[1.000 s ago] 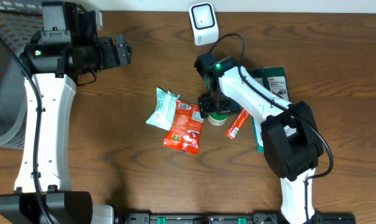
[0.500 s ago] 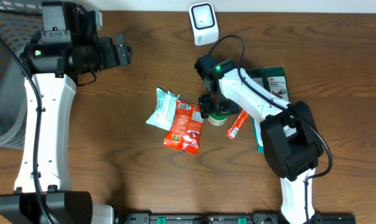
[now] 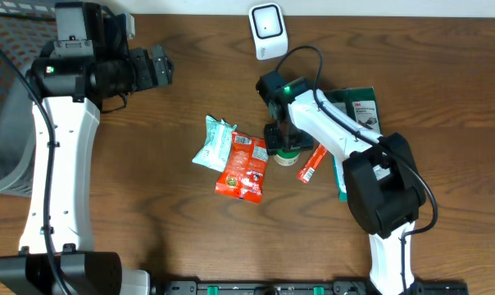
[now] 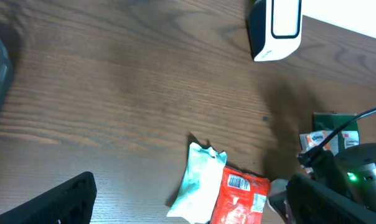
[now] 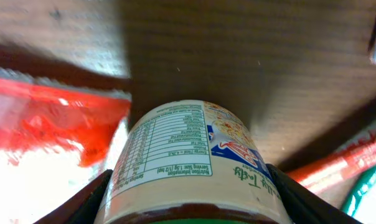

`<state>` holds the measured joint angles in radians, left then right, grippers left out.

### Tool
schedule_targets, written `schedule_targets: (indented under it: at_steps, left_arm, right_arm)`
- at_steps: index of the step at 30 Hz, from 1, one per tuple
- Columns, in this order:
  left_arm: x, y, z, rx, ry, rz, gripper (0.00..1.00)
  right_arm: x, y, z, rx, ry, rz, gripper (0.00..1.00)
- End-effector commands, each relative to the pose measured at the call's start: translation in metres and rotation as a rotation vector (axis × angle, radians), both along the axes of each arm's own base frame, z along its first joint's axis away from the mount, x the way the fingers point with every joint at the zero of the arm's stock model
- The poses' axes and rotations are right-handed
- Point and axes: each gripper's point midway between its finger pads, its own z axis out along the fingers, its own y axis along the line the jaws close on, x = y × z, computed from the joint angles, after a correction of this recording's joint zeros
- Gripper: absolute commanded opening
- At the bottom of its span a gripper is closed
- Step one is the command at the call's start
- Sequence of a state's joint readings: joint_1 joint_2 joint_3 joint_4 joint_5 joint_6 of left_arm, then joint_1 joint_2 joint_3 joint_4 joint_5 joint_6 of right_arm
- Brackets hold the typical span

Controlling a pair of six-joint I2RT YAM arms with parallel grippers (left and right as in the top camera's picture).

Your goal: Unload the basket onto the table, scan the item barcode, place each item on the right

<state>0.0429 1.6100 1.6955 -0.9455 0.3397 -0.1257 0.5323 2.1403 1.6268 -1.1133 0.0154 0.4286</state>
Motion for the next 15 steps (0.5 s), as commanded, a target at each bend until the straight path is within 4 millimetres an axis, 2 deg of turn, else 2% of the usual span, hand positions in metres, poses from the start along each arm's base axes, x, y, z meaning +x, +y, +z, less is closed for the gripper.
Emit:
schedule_targets:
  at_steps: [1,5,12,14,15]
  left_arm:
    - [0.001,-0.002,0.002,-0.004,-0.006,-0.014,0.97]
    - [0.001,-0.002,0.002,-0.004,-0.006,-0.014,0.97]
    - [0.001,-0.002,0.002,-0.004,-0.006,-0.014,0.98]
    - [0.001,-0.002,0.002,-0.004,-0.006,-0.014,0.97]
    - [0.001,-0.002,0.002,-0.004,-0.006,-0.014,0.97]
  right_arm:
    - [0.016,0.007,0.026,0.021,-0.061,0.0,0.52]
    - [0.029,0.014,0.069,0.062,-0.132,0.024,0.51]
    - [0.044,0.02,0.161,0.132,-0.262,0.049,0.5]
    - [0.055,0.025,0.184,0.169,-0.328,0.059,0.45]
    - [0.062,0.026,0.194,0.185,-0.368,0.054,0.38]
